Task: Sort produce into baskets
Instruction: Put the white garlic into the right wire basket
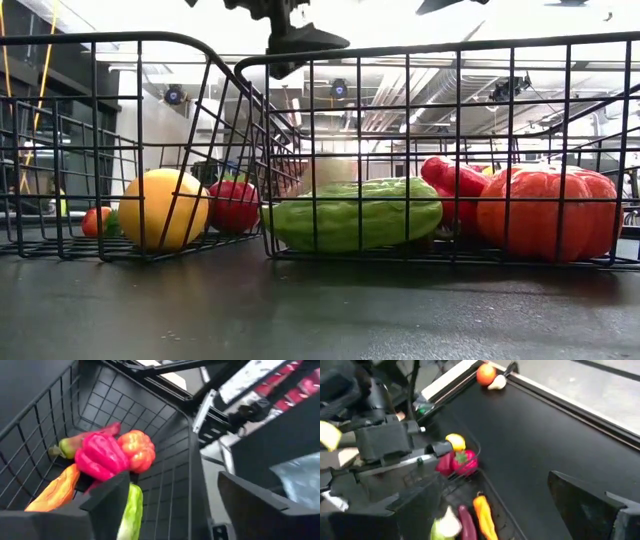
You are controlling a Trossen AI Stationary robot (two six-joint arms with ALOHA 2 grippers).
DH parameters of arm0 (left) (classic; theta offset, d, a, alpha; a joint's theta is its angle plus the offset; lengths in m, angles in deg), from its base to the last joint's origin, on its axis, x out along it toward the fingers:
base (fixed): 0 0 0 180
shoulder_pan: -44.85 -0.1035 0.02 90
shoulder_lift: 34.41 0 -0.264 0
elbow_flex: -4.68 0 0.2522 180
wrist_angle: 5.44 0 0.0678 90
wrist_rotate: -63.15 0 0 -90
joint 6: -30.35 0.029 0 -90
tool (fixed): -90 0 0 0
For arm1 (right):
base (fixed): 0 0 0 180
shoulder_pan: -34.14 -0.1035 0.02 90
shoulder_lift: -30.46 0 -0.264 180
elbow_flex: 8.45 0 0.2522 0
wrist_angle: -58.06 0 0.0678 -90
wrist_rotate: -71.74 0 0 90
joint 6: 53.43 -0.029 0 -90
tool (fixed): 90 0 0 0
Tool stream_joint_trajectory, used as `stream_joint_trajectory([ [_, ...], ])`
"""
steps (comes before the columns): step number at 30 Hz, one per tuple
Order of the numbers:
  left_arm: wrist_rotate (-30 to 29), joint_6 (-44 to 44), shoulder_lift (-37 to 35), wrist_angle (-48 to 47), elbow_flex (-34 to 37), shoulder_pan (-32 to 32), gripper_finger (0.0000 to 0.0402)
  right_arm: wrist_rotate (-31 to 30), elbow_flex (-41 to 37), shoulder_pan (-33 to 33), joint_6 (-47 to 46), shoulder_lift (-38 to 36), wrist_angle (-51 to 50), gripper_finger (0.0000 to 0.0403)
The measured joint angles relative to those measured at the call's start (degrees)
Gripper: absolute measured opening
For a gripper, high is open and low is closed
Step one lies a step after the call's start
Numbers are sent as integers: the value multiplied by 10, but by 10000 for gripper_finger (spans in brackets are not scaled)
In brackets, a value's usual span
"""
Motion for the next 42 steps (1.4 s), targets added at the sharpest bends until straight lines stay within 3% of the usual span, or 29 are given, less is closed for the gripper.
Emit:
stream_joint_trajectory([
  [4,64,-7,-13,-24,0,-29,332,-32,0,0,-17,0,13,353],
  [7,54,-9,-40,-105,0,-56,343,-74,0,0,-26,0,29,353],
  [13,-150,59,-117,-291,0,-144,341,-138,0,3,13,0,69,353],
  [18,-247,93,-152,-383,0,-295,340,-147,0,30,99,3,136,353],
  [20,-248,98,-143,-406,0,-364,340,-157,1,50,117,6,151,353],
  [24,-235,102,-92,-434,0,-465,340,-154,1,114,120,16,140,353],
  [27,-245,102,-29,-470,-20,-504,340,-115,1,170,132,25,131,353],
  [36,-316,157,167,-558,-187,-539,340,74,1,281,205,69,162,353],
  [42,-334,216,282,-668,-308,-557,339,117,0,298,240,83,165,353],
])
